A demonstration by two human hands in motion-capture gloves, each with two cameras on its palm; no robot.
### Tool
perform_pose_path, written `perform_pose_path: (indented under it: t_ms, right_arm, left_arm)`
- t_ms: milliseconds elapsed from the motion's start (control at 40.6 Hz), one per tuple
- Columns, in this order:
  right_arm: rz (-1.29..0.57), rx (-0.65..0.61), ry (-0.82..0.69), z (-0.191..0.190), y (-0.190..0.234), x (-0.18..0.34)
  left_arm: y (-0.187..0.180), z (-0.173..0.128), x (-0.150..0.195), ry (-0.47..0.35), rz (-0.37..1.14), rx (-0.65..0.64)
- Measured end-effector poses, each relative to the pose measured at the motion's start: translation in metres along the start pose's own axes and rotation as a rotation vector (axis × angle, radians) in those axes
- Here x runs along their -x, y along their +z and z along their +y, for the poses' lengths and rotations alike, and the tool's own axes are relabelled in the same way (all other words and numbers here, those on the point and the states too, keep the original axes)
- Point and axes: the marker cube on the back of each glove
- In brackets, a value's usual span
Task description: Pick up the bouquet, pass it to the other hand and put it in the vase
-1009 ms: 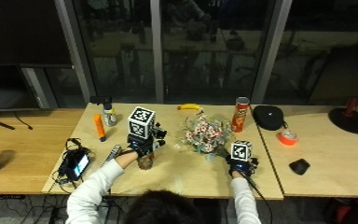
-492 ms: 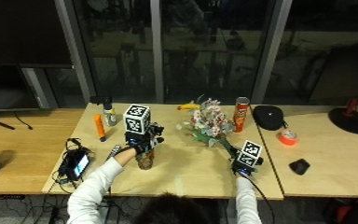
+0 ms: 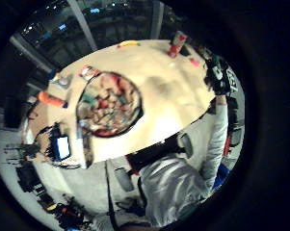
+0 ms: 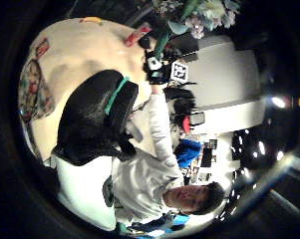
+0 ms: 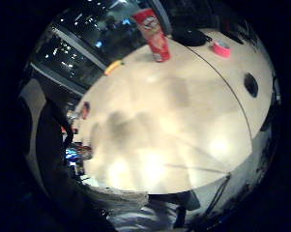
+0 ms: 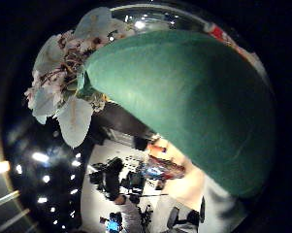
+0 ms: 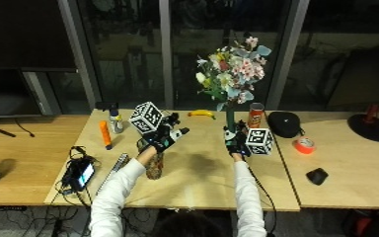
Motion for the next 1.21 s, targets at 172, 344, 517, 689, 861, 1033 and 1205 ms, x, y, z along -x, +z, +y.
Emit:
perform_pose_path:
  t_ms: [172,344,517,689,861,1033,1205]
  right_arm:
    - [-0.245,0.031,-0.093,0.013,0.010,0.075]
    - [-0.374,0.076,-0.175,0.036,0.032,0.125]
    - [-0.444,0.118,-0.244,0.058,0.058,0.151]
    - [-0.466,0.123,-0.255,0.069,0.078,0.159]
    - [-0.505,0.156,-0.263,0.086,0.099,0.160]
    - [-0.559,0.179,-0.398,0.097,0.115,0.164]
    - [-0.539,0.254,-0.526,0.101,0.119,0.167]
  left_arm:
    - [-0.013,-0.023,-0.026,0.005,0.273,-0.107]
    - [-0.011,-0.049,-0.046,0.032,0.607,-0.102]
    - [-0.004,-0.055,-0.065,0.048,0.753,-0.072]
    - [0.002,-0.056,-0.074,0.078,0.771,-0.137]
    - [0.000,-0.064,-0.082,0.095,0.776,-0.175]
    - [0.000,-0.071,-0.079,0.051,0.844,-0.293]
    - [-0.003,-0.074,-0.069,0.055,0.857,-0.462]
